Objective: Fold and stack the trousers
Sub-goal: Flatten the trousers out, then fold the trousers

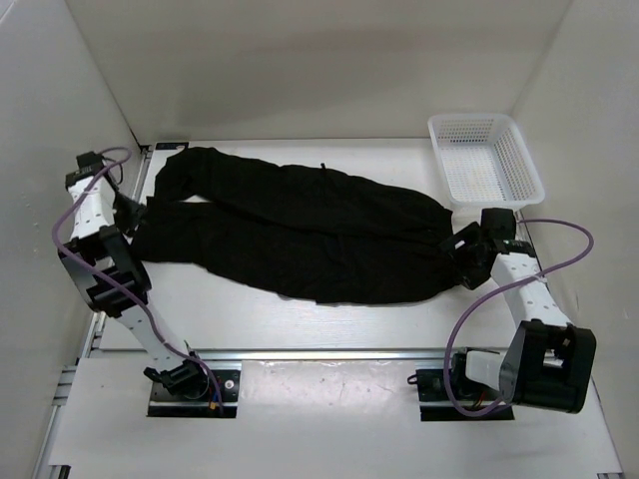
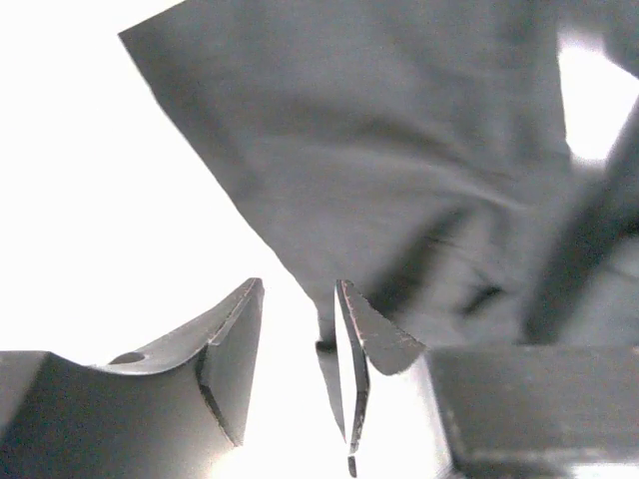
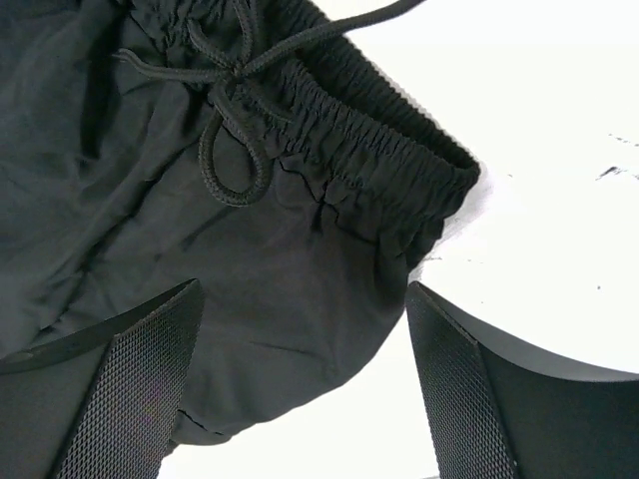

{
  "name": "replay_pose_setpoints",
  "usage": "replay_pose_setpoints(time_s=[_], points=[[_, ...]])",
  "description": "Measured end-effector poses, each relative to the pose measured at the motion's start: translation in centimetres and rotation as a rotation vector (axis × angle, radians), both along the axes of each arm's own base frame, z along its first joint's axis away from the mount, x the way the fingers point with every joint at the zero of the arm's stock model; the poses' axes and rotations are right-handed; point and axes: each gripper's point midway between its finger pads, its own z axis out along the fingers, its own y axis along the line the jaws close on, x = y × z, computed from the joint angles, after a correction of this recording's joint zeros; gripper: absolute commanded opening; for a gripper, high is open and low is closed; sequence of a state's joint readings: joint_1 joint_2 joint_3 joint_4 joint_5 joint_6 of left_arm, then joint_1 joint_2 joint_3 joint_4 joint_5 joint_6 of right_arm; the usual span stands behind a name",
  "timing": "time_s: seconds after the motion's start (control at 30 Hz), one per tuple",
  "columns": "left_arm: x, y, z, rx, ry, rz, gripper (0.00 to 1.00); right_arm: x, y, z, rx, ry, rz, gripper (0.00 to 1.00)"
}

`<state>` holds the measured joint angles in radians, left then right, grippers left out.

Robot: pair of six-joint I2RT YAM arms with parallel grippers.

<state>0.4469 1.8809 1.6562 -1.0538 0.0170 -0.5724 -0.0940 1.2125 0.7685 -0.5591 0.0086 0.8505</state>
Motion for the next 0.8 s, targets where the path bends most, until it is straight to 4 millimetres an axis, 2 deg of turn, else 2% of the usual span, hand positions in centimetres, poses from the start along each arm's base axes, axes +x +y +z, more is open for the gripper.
replay_pose_setpoints(time_s=[0.1,0.17,0.27,0.4,0.53,0.63,0.7,0.73,0.8], points=[[-2.4,0.5,-3.4,-0.017,0.108,0.043,0.54,-0.4,-0.2,0.1,0.001,0.004,0.010,0.86],[-2.9,0.0,-5.7,-0.043,0.166,0.030,0.60,-0.6,-0.4,0.0,0.000,0.015,0.016,0.86],[-3.1,-0.3,-8.3,-0.070,0.220,0.006,0.62,-1.0,-0.5,-0.1,-0.002,0.026,0.027,0.86],[-3.0,-0.7,-10.2,-0.098,0.248,-0.027,0.62,-1.2,-0.6,0.1,0.002,0.022,0.039,0.86],[-3.3,-0.9,-11.0,-0.109,0.263,-0.039,0.62,-1.2,-1.0,0.3,0.009,0.018,0.023,0.86],[-3.4,-0.8,-11.1,-0.103,0.266,-0.041,0.55,-1.2,-1.3,0.4,0.018,0.013,0.011,0.86],[-3.5,-0.7,-11.1,-0.097,0.270,-0.043,0.31,-1.2,-1.4,0.4,0.021,0.011,0.006,0.86],[-3.5,-0.6,-11.1,-0.095,0.271,-0.042,0.14,-1.2,-1.5,0.4,0.021,0.011,0.004,0.86],[-3.5,-0.6,-11.1,-0.091,0.272,-0.044,0.10,-1.2,-1.6,0.5,0.024,0.009,0.002,0.86]])
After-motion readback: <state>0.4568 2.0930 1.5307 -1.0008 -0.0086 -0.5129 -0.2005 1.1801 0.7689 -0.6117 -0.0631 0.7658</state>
